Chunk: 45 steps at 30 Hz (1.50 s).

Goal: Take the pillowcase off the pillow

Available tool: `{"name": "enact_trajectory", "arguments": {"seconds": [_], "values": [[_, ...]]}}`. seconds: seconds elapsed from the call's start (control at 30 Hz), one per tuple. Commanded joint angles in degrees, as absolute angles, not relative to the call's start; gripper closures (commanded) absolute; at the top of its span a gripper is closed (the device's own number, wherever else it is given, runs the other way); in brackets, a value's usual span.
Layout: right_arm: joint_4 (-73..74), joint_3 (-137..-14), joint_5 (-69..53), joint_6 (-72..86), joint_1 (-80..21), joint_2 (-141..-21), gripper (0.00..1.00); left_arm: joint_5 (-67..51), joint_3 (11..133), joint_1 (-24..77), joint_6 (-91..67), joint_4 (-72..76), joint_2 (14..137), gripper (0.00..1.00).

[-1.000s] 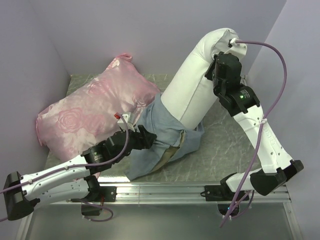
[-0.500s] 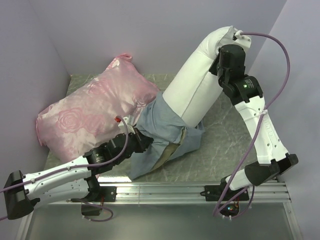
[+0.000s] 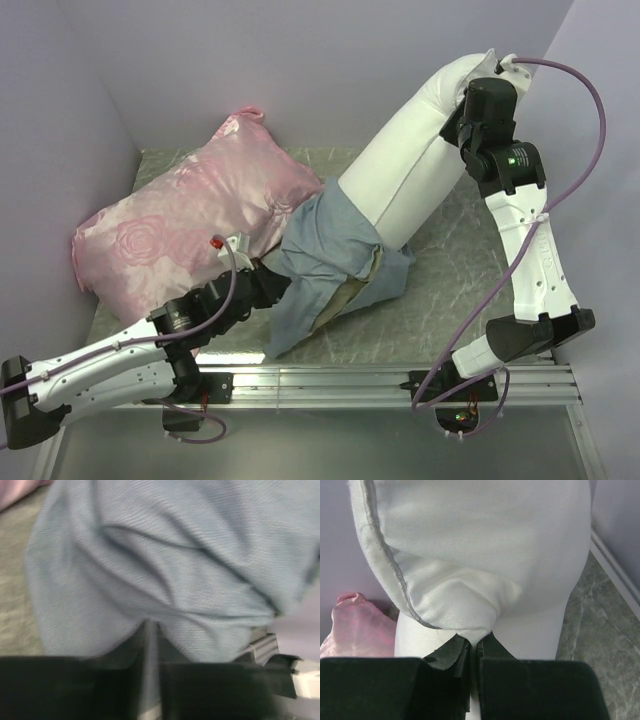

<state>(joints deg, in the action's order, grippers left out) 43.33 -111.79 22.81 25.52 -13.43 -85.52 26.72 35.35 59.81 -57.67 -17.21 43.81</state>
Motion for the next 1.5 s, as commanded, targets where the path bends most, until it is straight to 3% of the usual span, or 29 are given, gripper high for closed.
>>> {"name": "enact_trajectory", "arguments": {"seconds": [0.0, 0.07, 0.37, 0.47, 0.57, 0.67, 0.73, 0.93, 1.13, 1.27, 1.47], "values": [[38.6, -114.5, 21.5, 27.3, -13.0, -83.2, 1.00, 21.5, 34.0, 60.1, -53.6, -7.9, 40.2, 0.68], [38.1, -113.6, 20.7, 27.5, -12.9, -82.9, 1.00, 15.0, 32.0, 60.3, -49.7, 1.3, 38.8, 0.37], [37.8, -112.8, 20.3, 27.4, -12.9, -82.1, 1.00, 19.0, 42.4, 66.2, -45.7, -6.4, 55.7, 0.31], [38.6, -114.0, 20.1, 27.1, -12.9, -82.8, 1.00, 22.4, 43.9, 67.3, -48.9, -11.6, 58.7, 0.39], [39.0, -114.5, 20.6, 26.7, -12.8, -83.1, 1.00, 24.3, 42.8, 68.7, -52.1, -14.1, 57.1, 0.70], [39.0, -115.2, 21.3, 26.5, -12.5, -83.6, 1.00, 25.6, 39.8, 69.4, -56.0, -17.0, 53.5, 0.92], [39.7, -117.0, 20.7, 27.0, -11.3, -84.0, 1.00, 26.4, 37.8, 69.5, -58.3, -18.2, 51.6, 0.99], [44.6, -127.5, 19.2, 28.6, -7.6, -88.9, 1.00, 31.1, 37.1, 69.6, -64.6, -29.0, 42.7, 0.99], [46.4, -134.8, 17.8, 30.8, -2.0, -92.5, 1.00, 42.2, 45.3, 69.5, -68.6, -46.0, 29.3, 0.99], [43.8, -131.8, 16.0, 33.3, 2.0, -90.6, 1.00, 47.9, 53.1, 69.5, -68.4, -52.6, 23.8, 0.99], [41.9, -129.8, 13.8, 35.1, 4.1, -90.2, 1.00, 56.9, 66.8, 69.5, -67.2, -61.2, 25.4, 1.00]]}}
